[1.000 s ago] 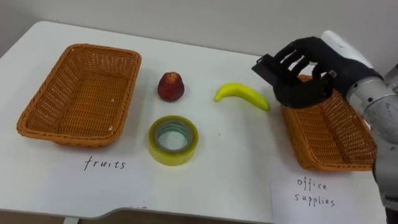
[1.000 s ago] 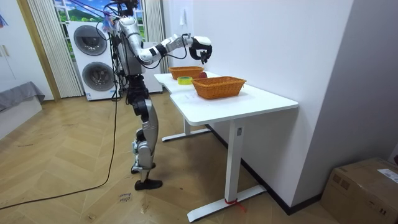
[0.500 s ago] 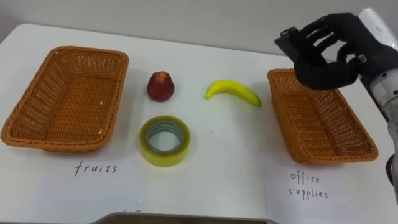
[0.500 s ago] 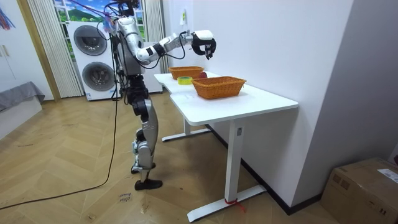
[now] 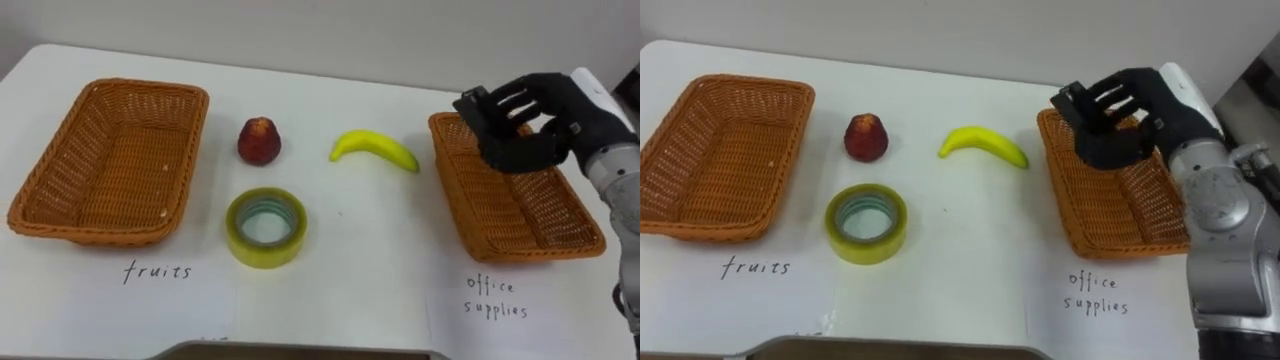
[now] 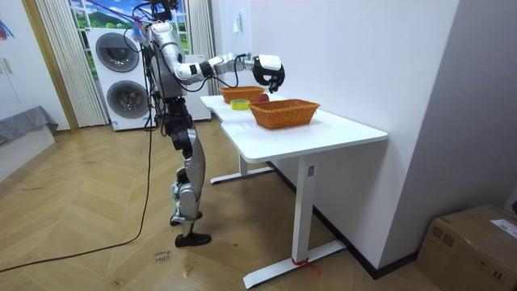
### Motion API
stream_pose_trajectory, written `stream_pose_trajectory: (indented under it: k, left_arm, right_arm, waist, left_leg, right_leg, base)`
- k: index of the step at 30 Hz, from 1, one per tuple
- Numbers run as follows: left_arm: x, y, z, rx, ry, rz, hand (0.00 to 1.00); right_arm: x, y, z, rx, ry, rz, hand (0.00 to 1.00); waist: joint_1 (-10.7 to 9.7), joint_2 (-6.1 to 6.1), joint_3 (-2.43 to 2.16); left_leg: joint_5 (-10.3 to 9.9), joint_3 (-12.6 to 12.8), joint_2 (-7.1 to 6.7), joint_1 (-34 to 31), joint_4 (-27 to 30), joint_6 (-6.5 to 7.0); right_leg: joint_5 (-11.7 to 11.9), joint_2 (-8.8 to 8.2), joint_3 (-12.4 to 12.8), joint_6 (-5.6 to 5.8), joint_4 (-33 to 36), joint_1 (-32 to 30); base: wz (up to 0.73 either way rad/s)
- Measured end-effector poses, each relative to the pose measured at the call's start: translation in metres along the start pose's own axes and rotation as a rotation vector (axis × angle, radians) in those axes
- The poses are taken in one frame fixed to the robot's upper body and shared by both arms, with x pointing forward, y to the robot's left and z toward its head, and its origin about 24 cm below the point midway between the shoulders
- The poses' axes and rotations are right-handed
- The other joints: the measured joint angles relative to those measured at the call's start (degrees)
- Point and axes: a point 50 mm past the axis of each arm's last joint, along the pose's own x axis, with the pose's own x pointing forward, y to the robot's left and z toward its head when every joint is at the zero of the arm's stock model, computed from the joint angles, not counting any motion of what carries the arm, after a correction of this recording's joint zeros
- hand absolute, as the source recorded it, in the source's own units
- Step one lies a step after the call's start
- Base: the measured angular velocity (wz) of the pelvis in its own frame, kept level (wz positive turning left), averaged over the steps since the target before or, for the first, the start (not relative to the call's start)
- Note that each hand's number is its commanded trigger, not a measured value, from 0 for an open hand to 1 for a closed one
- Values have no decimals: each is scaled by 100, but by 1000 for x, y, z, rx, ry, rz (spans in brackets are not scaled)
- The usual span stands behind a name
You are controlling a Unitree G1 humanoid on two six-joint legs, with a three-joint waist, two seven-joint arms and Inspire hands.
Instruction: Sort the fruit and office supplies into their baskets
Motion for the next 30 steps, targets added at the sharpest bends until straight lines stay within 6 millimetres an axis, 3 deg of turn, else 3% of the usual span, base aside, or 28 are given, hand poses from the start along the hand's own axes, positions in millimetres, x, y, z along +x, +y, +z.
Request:
stream_pose_trajectory:
  k: [5, 9, 16, 17, 19, 20, 30]
  left_arm:
    - [0, 0, -1, 1, 1, 0, 0]
    - [0, 1, 3, -5, -17, 3, 0]
    - [0, 1, 5, -6, -24, 4, 0]
    - [-1, 1, 5, -6, -22, 5, 0]
    - [-1, 2, 4, -6, -21, 10, 0]
    - [-1, 2, 4, -5, -21, 14, 0]
    - [-1, 3, 1, -1, 0, 27, 0]
  right_arm:
    - [-3, 3, -6, 1, 18, 2, 100]
    - [-3, 3, -7, 3, 24, -3, 100]
    - [-4, 5, -11, 3, 37, 4, 100]
    - [-4, 6, -11, 3, 37, 6, 92]
    - [-5, 7, -13, 3, 43, 10, 20]
    - [-7, 9, -16, 3, 52, 16, 0]
    - [-8, 15, -24, 6, 90, 40, 0]
  waist:
    - [-9, 102, -53]
    - [-6, 22, -9]
    - [25, -48, -21]
    - [39, -46, -20]
    - [41, -43, -19]
    - [45, -42, -17]
    - [50, -41, -17]
  left_leg:
    - [7, 22, 7, 16, -5, -2]
    - [15, 28, -3, 30, 5, 1]
    - [13, 22, -11, 51, 4, 3]
    - [13, 17, -9, 58, 4, 3]
    - [14, -16, -7, 65, 6, 3]
    - [14, -30, -7, 63, 6, 3]
    - [14, -31, -8, 59, 6, 3]
  right_leg:
    - [-1, -19, 5, 0, -1, 2]
    - [-4, -25, 15, 1, -48, 42]
    - [-6, -24, 17, 8, -102, 86]
    - [-6, -6, 16, 7, -102, 85]
    - [-5, -4, 5, 7, -102, 85]
    - [-5, -5, -5, 7, -101, 85]
    - [-6, -20, -4, 6, -100, 81]
  base:
    - [0]
    - [1]
    - [0]
    - [0]
    - [3]
    - [5]
    - [0]
